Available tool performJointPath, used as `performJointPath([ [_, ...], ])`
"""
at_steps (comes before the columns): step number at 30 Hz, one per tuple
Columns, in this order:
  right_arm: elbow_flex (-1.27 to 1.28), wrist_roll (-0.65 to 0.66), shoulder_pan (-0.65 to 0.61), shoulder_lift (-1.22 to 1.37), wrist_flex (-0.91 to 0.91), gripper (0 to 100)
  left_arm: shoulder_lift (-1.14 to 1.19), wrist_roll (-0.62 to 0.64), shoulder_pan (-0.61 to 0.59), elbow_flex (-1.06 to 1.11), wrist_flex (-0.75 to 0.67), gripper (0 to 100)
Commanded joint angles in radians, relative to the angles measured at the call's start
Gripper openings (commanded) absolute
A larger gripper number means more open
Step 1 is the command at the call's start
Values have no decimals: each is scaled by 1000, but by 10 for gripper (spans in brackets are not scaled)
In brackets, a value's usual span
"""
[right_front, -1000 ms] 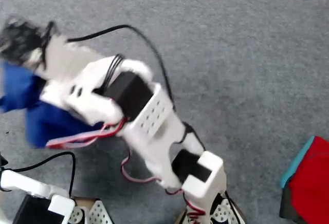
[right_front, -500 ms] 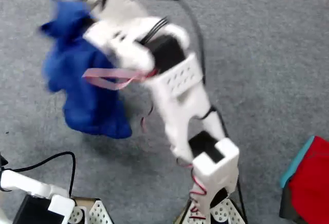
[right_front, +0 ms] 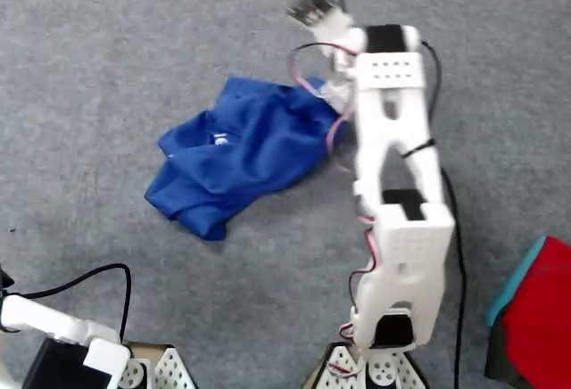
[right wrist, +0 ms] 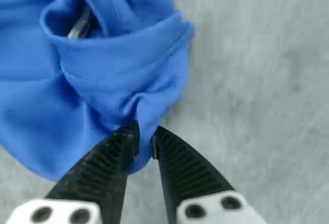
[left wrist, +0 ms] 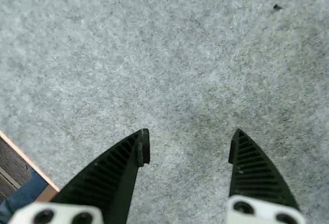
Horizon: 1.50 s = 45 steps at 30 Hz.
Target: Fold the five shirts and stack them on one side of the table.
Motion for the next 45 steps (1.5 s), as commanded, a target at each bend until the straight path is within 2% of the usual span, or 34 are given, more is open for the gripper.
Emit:
performJointPath([
  [1, 67, 117, 145, 12, 8, 5, -33, -2, 52, -6, 9, 253],
  [5, 159, 229, 272, 19, 0, 8, -33, 72, 146, -11, 11, 253],
  [8, 189, 245, 354, 21, -6, 19, -33, 153, 239, -15, 11, 253],
  [15, 173, 249, 498, 5, -6, 285, -33, 325, 559, -32, 11, 253],
  [17, 165, 245, 526, -16, -6, 320, -31, 393, 663, -68, 11, 253],
  [21, 163, 235, 524, -102, -6, 322, -24, 546, 873, -176, 6, 253],
  [24, 153, 133, 456, -180, -21, 322, -16, 632, 1033, -250, -5, 257],
  [27, 153, -37, 348, -214, -94, 322, 39, 701, 1160, -295, -86, 257],
  [30, 180, -193, 242, -185, -203, 322, 150, 752, 1220, -334, -169, 257],
  [33, 232, -296, 168, -105, -368, 322, 300, 783, 1232, -407, -209, 254],
  [38, 260, -486, 154, 35, -589, 322, 556, 852, 1237, -624, -201, 254],
  [45, 225, -585, 208, 76, -620, 322, 832, 890, 1330, -907, -54, 253],
])
